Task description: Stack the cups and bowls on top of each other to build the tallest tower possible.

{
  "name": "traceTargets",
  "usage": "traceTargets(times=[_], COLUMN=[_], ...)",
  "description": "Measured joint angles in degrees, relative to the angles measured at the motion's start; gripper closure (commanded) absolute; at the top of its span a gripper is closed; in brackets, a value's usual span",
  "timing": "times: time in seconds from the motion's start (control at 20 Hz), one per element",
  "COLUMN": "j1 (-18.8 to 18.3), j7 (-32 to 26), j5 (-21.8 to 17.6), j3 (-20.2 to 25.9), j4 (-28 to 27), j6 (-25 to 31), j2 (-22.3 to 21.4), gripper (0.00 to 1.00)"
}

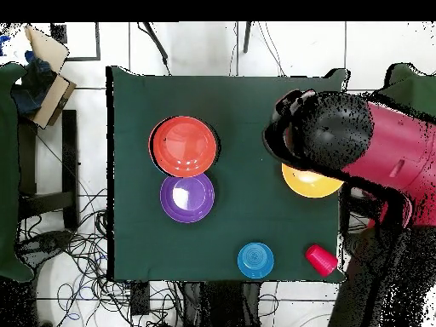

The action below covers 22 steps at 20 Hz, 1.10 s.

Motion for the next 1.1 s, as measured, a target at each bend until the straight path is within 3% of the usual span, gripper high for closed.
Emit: traceTargets(times=[0.3,0.6,1.1], j1=[-3.2,-6.9,-8.2], j7=[0.0,0.0,0.0], j5=[0.2,-1.0,-5.4], j3=[0.5,0.6,1.2], j4=[-0.1,-0.6,-1.0], j6=[0.1,-1.6,-6.5], j2=[0.0,3.3,9.5], gripper=[0.0,0.0,0.0])
